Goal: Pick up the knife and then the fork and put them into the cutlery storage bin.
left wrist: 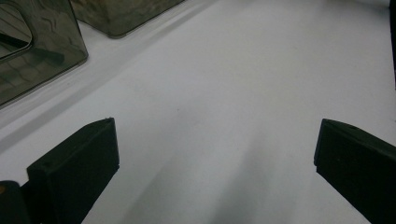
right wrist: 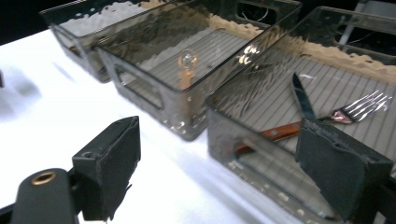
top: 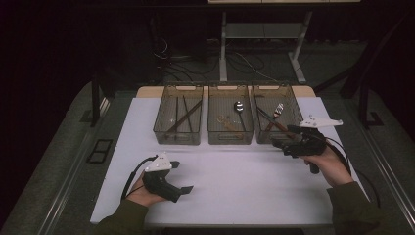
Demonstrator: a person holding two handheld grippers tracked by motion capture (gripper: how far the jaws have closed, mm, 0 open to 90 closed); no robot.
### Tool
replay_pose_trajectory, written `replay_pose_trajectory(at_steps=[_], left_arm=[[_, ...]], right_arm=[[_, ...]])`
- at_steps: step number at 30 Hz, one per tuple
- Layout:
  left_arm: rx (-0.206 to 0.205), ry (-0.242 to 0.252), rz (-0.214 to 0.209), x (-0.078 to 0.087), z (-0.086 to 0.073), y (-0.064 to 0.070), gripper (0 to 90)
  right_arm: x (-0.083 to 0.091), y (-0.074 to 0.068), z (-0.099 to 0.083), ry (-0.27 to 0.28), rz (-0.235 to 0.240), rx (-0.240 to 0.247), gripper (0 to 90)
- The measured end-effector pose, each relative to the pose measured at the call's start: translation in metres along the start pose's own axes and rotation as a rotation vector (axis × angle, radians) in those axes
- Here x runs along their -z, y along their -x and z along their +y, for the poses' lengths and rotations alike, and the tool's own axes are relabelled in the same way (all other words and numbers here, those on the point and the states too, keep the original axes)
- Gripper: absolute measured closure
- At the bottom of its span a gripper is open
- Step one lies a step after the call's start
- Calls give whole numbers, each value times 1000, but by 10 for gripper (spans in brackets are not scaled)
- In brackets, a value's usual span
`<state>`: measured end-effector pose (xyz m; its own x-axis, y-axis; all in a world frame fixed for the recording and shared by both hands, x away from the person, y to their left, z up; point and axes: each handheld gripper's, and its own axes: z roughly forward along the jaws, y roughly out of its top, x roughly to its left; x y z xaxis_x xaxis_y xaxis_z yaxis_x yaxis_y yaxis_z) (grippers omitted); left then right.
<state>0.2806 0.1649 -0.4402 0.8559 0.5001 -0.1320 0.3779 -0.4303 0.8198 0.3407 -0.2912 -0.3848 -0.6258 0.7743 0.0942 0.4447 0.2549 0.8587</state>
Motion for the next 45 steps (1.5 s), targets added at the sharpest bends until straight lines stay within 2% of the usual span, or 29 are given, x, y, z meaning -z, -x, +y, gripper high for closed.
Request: replay_pose_trajectory(at_steps=[6, 13, 16, 25, 31, 45], left_arm=[[0, -1, 0, 0, 0, 0, 0], [4, 2, 3, 2, -1, 0, 0], [4, 2, 5, 2, -1, 0, 0], [-2, 2, 6, 3, 0, -1, 0], [-1, 2, 9, 3, 0, 0, 0], [3, 3, 12, 3, -1, 1, 0]], right_arm=[[6, -9, -17, 11, 13, -3, 143], [14, -11, -37, 27, 8, -28, 143], [17, -13, -44, 23, 11, -20, 143], [21, -25, -64, 2, 17, -6, 143], [23, -34, -77, -32, 29, 4, 143], [22, -48, -91, -74, 57, 23, 143]])
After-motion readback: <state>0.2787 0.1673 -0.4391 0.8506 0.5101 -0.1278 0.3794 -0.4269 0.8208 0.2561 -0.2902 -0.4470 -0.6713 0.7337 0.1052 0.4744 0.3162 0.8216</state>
